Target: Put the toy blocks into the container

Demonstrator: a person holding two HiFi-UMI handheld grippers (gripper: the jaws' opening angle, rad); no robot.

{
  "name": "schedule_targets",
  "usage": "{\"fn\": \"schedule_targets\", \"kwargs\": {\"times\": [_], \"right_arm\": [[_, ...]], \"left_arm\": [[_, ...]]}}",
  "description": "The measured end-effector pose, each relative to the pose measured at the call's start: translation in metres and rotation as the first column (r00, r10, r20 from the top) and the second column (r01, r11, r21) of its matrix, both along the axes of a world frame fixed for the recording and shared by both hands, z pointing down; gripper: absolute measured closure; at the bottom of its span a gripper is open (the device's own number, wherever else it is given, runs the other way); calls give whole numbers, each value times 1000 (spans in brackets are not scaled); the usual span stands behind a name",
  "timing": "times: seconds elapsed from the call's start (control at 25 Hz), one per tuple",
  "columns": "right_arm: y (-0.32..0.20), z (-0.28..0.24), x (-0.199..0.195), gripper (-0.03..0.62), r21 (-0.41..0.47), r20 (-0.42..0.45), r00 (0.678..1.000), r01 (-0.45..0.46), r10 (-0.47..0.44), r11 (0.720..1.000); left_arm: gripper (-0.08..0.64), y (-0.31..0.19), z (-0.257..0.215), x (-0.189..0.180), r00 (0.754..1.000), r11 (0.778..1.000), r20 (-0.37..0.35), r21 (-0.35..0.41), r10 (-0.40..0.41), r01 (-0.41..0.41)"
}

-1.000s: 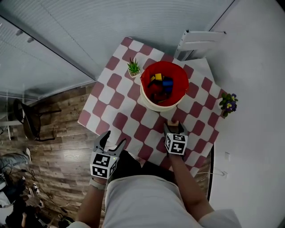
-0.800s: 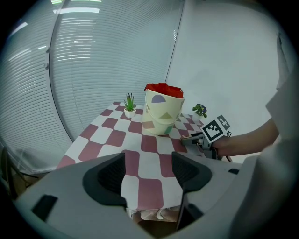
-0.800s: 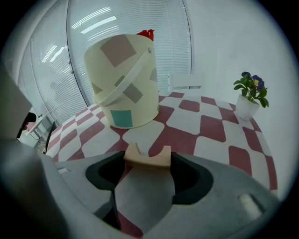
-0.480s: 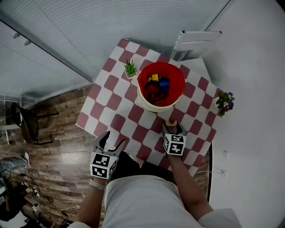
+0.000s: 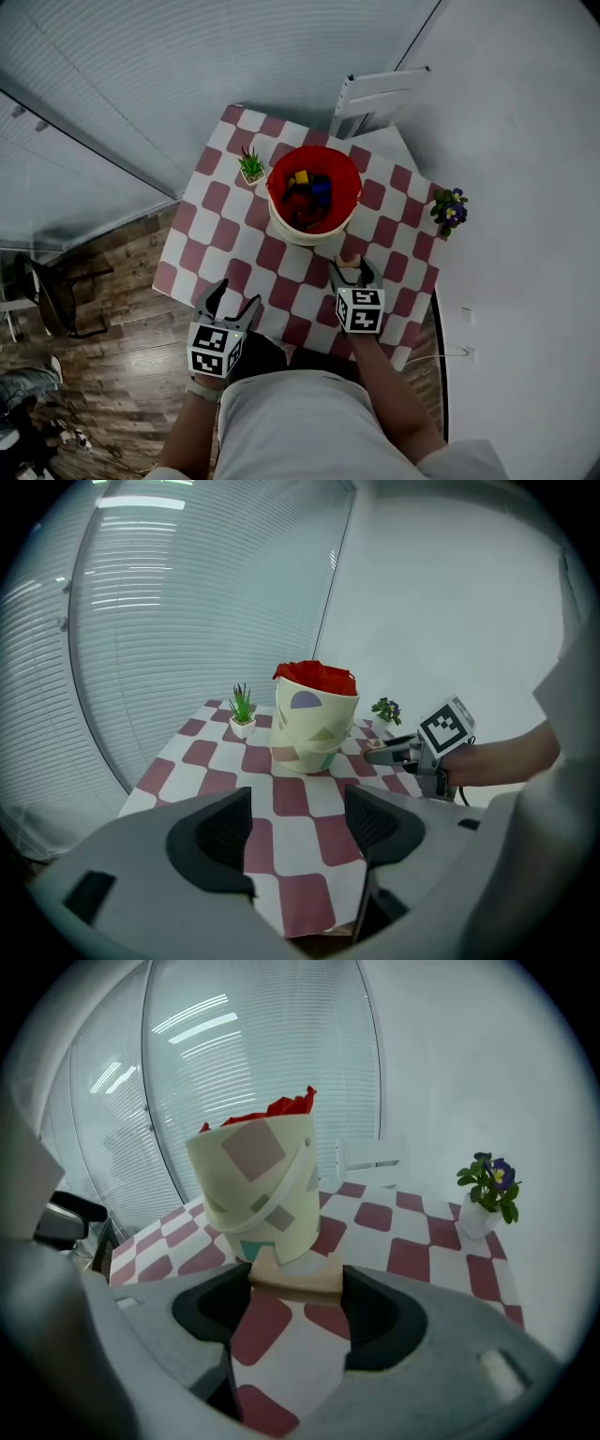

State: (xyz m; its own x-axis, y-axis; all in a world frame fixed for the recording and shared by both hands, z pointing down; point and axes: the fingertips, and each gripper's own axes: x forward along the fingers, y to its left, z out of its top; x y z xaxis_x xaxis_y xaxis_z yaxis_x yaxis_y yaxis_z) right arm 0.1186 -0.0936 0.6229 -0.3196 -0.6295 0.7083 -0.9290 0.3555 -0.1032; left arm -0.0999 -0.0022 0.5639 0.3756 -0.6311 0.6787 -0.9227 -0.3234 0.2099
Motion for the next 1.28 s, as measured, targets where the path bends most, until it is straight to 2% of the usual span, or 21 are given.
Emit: {"fn": "schedule_targets", "kwargs": {"times": [0.48, 0.8, 1.28], "right_arm": [[-22, -81, -14, 291, 123, 26, 999, -32, 29, 992], [-39, -130, -35, 291, 201, 29, 1000, -7, 1, 980], [-80, -149, -80, 291, 187, -3, 994, 105, -106, 977]], "left_arm": [[267, -33, -17, -2, 995, 994, -35, 56, 94, -92], [267, -54, -28, -6, 990, 988, -61, 92, 127, -121], [267, -77, -37, -11, 984, 984, -92, 112, 150, -139]]}}
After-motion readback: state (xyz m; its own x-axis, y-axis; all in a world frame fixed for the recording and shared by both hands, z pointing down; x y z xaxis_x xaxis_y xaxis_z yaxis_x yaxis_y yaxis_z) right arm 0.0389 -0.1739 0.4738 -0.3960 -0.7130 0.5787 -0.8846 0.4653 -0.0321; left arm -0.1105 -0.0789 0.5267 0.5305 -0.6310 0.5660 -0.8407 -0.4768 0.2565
